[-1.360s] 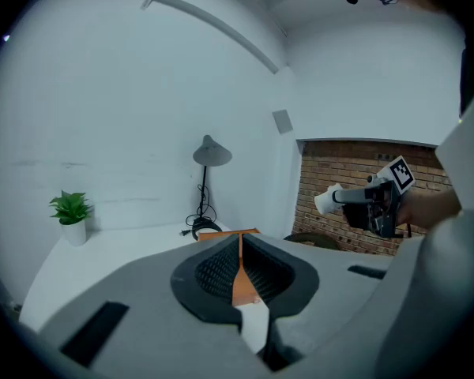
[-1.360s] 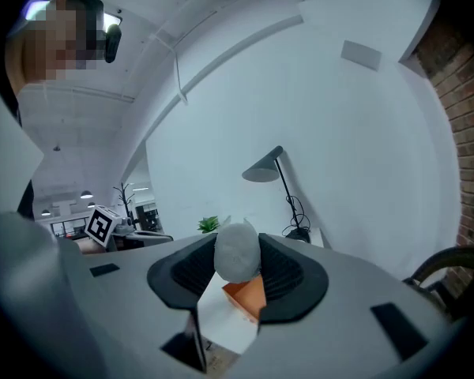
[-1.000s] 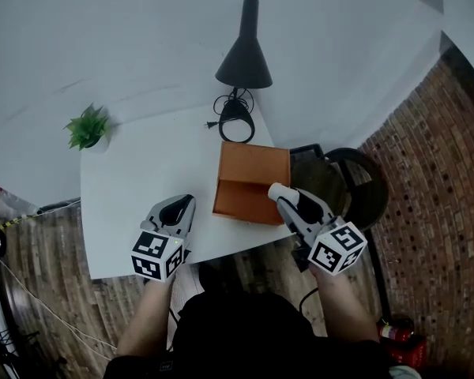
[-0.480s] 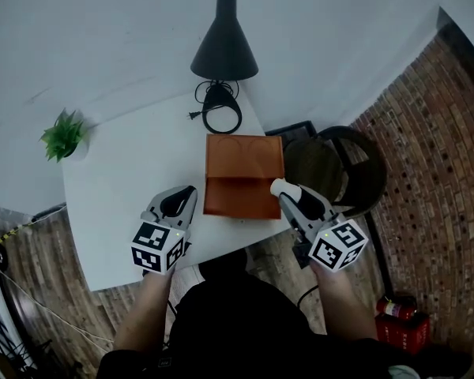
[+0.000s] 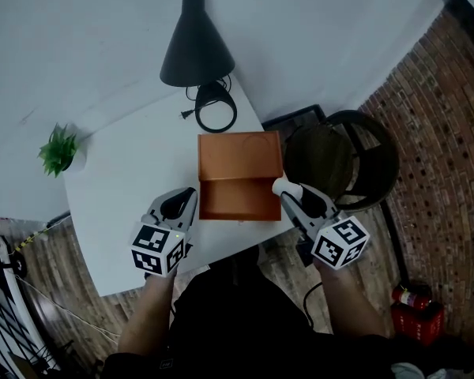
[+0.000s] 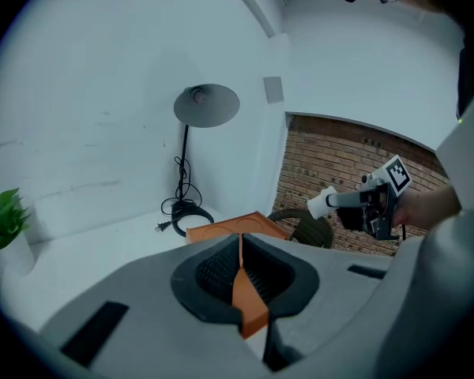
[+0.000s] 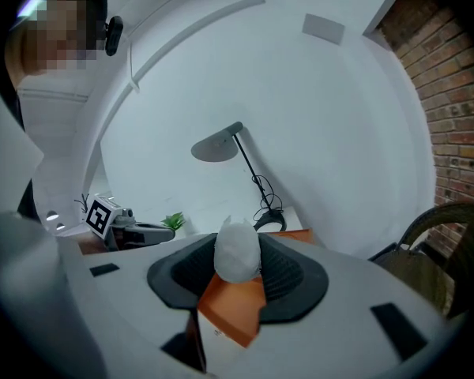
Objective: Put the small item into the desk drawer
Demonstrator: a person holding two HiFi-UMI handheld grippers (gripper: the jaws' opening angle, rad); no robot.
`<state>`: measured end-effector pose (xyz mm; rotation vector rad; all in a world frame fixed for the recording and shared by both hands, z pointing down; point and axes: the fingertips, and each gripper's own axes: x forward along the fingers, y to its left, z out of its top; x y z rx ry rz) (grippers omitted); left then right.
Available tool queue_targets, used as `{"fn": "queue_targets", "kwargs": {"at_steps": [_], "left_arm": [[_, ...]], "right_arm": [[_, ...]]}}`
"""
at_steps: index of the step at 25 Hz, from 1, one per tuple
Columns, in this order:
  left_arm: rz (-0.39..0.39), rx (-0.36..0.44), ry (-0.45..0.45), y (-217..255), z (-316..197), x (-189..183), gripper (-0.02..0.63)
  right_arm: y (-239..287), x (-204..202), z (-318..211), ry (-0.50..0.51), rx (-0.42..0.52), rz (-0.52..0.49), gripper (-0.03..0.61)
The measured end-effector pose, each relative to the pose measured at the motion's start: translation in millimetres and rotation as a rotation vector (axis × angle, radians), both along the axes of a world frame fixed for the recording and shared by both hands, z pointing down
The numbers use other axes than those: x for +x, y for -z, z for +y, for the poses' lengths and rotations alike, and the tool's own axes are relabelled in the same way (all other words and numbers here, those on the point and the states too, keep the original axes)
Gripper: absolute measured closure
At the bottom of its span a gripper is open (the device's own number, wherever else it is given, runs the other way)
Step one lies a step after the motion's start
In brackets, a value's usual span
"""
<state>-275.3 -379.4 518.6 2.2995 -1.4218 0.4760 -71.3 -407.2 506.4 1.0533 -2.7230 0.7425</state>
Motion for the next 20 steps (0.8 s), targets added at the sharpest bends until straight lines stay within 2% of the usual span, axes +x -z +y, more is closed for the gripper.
{"fn": "queue_targets", "kwargs": {"at_steps": [6, 14, 20], "left_arm": [[0.000, -0.001, -0.065, -13.9, -11.9, -8.3, 0.594], [-0.011, 0.042, -0.219, -17.7, -12.8, -21.2, 0.594], [0.027, 0.040, -0.250, -22.3, -3.3, -23.6, 0.594]], "right_arm": [[-12.3, -23.9, 3.2, -0.023, -0.023, 0.074, 0.422], [-34.8, -69.2, 12.2, -0.030, -0.030, 0.238, 0.422], [-55.6, -81.7, 27.6, -0.011, -0.069, 0.321, 0.420]]}}
